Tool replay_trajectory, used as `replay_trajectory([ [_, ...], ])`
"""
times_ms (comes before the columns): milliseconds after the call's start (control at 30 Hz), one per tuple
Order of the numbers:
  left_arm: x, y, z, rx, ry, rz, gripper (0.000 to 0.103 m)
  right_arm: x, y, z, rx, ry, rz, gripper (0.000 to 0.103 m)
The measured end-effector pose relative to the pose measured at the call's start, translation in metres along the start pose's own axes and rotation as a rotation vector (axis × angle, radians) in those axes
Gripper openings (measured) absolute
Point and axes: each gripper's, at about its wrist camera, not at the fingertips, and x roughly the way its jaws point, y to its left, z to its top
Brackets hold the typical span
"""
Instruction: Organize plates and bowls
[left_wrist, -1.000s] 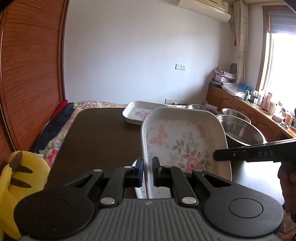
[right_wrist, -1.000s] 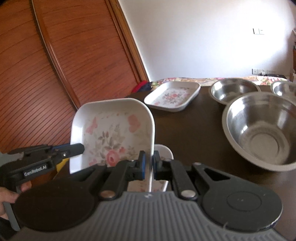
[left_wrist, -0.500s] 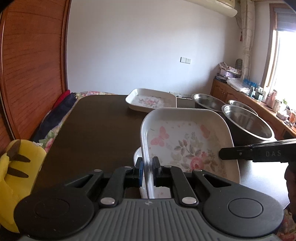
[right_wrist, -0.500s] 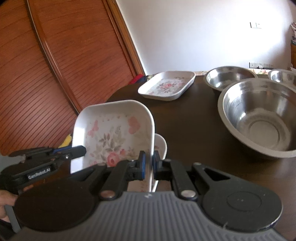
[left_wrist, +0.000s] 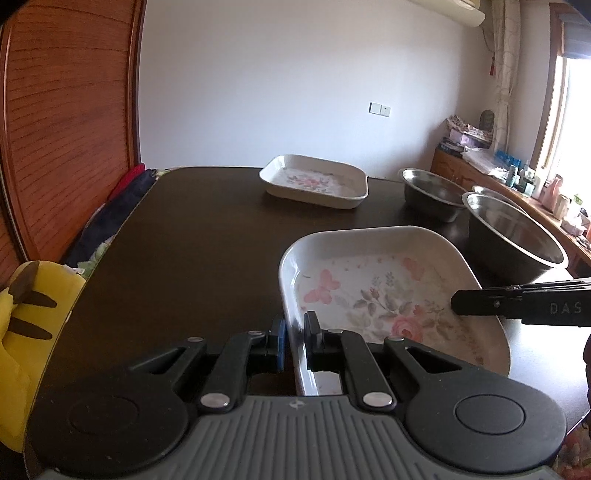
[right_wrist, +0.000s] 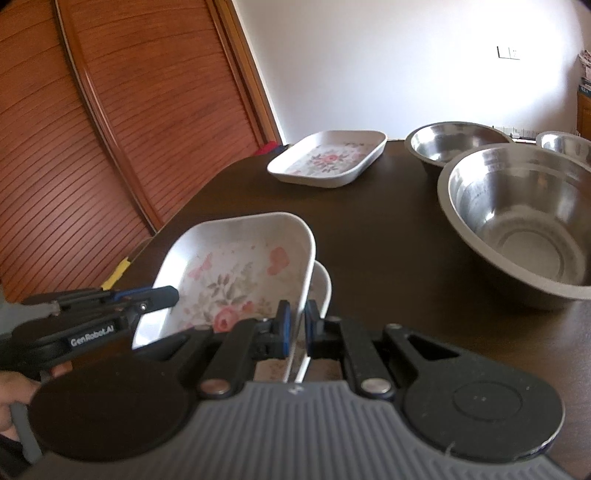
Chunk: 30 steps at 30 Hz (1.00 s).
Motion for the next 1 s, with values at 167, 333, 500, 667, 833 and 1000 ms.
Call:
replay_trajectory([
  [167,0.002,-0.001,0.001,0.011,-0.007,0.009,0.038,-0.002,-0.001,-0.003,0.008,-0.008,0.002,0.01],
  [333,0.003,-0.001,0.005,0.015,-0.003,0.012,0.038,-0.003,0.0,-0.006,0.014,-0.015,0.01,0.011],
  [500,0.001,0.0,0.008,0.022,-0.017,0.02,0.038,-0.004,0.002,-0.008,-0.012,-0.031,0.003,0.012],
  [667,-0.004,0.002,0.01,0.018,-0.034,0.024,0.04,-0.012,0.008,-0.01,-0.077,-0.063,-0.033,0.031],
  [833,-0.009,0.001,0.007,0.024,-0.049,0.028,0.048,-0.024,0.005,-0.01,-0.09,-0.099,-0.035,0.036],
  [1000,-0.015,-0.003,0.006,0.033,-0.071,0.028,0.065,-0.029,0.005,-0.015,-0.109,-0.12,-0.039,0.036],
])
